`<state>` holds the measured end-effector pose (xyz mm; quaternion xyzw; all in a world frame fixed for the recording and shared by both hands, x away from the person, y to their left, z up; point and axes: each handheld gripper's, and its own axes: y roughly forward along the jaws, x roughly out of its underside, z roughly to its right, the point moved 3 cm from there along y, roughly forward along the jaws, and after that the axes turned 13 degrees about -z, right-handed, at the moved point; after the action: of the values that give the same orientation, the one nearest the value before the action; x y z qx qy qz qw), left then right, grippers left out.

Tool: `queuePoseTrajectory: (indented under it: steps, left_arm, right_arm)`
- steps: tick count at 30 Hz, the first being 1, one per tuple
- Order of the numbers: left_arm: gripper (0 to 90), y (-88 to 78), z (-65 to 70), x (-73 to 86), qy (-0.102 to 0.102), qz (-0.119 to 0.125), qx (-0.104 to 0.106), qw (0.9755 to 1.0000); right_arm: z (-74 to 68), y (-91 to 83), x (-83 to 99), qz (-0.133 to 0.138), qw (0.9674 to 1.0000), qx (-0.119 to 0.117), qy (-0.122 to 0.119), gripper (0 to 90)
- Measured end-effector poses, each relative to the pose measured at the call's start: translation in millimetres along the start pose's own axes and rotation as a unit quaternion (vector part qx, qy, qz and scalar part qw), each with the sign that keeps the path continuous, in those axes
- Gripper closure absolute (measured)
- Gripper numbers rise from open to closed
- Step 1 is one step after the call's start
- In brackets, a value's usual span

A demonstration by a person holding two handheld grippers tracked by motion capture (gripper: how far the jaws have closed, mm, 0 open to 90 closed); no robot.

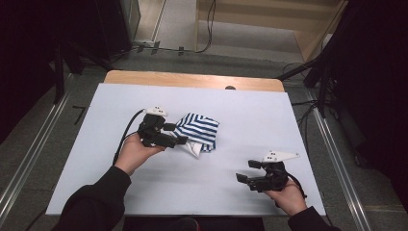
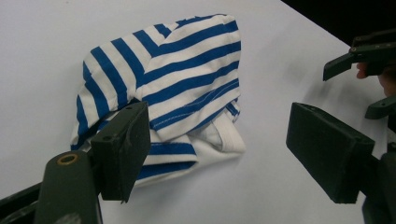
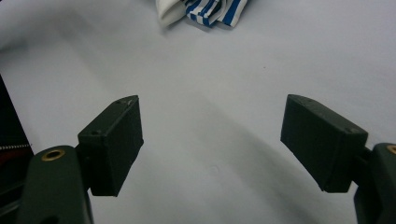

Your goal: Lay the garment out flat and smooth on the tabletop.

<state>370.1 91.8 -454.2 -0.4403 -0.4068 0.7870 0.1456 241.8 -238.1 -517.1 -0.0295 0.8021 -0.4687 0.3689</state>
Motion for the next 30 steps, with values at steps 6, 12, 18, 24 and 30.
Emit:
queuePoseTrajectory:
  steps: [6, 12, 18, 24, 30]
  left_arm:
    - [22.4, 3.6, -0.2, -9.6, 0.007, 0.003, -0.002, 1.0]
    - [23.9, 10.0, -3.3, -16.8, 0.008, -0.004, -0.007, 0.9999]
    - [23.9, 18.0, -5.7, -26.7, 0.012, -0.012, -0.01, 0.9998]
    - [25.4, 28.4, 0.6, -38.8, 0.023, -0.014, 0.007, 0.9996]
    - [25.4, 39.5, 2.7, -50.2, 0.04, -0.019, -0.003, 0.999]
  right_arm:
    - [-0.5, 0.4, -0.1, -0.001, 1.0, -0.002, -0.001, 19.4]
    - [-1.2, 1.2, 0.2, -0.004, 1.0, 0.003, -0.004, 19.4]
    - [-0.4, 1.7, 0.5, -0.005, 1.0, 0.006, -0.004, 19.4]
    - [-1.1, 2.1, 0.7, -0.008, 0.9999, 0.007, -0.007, 19.4]
    - [-1.1, 2.8, 0.7, -0.009, 0.9999, 0.006, -0.008, 19.4]
